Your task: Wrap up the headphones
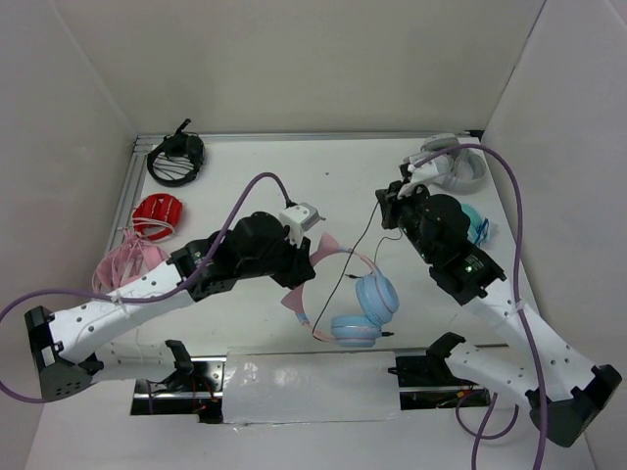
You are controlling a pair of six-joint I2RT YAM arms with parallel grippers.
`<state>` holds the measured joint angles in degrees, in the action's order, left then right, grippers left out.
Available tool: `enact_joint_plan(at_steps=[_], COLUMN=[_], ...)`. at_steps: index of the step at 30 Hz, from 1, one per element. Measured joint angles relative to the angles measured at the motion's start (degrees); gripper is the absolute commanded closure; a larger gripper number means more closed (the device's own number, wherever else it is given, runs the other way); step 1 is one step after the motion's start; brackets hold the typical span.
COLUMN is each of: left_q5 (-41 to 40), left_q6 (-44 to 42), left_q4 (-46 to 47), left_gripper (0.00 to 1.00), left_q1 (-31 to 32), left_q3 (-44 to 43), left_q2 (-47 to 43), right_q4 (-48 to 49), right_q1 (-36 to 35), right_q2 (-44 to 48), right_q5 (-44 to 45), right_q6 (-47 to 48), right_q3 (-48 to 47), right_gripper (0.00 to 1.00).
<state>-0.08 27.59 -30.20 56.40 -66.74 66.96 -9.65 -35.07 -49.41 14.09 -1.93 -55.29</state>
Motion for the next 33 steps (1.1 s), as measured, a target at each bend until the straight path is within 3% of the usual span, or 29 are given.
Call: enact_joint_plan(at_steps=[6, 10, 17, 23, 26, 33], left_q5=[2.23, 2.82, 0.50, -1.57, -0.83, 1.81], left_q6=[-2.03, -2.58, -4.98, -8.44, -10.03, -13.77], left_q4=[1.38, 1.57, -0.72, -0.04, 0.63, 1.79], left_gripper=[1.00, 1.00, 1.00, 1.00, 1.00, 1.00], left_q1=[0.00, 0.00, 0.04, 0.07, 0.07, 0.07], left_q3=[0.44, -0.26, -11.17, -20.37, -23.12, -30.75], left_q2=[-2.82, -3.96, -1.84, 0.13, 0.63, 2.01], right_q4=[-0.24, 0.55, 5.99, 11.78, 14.12, 20.85], right_q1=[1.77, 2.14, 2.23, 2.23, 2.23, 2.38], right_q2=[-3.15, -3.67, -3.39, -3.30, -5.07, -13.22], right_q5=[-3.80, -9.29, -22.01, -32.28, -36.20, -40.79], right_q6=[0.02, -0.17, -0.42, 0.07, 1.38, 3.04], right_q3=[2.51, 4.46, 9.16, 9.97, 9.70, 9.27], right_gripper=[1.00, 0.94, 0.92, 0.69, 0.51, 0.38])
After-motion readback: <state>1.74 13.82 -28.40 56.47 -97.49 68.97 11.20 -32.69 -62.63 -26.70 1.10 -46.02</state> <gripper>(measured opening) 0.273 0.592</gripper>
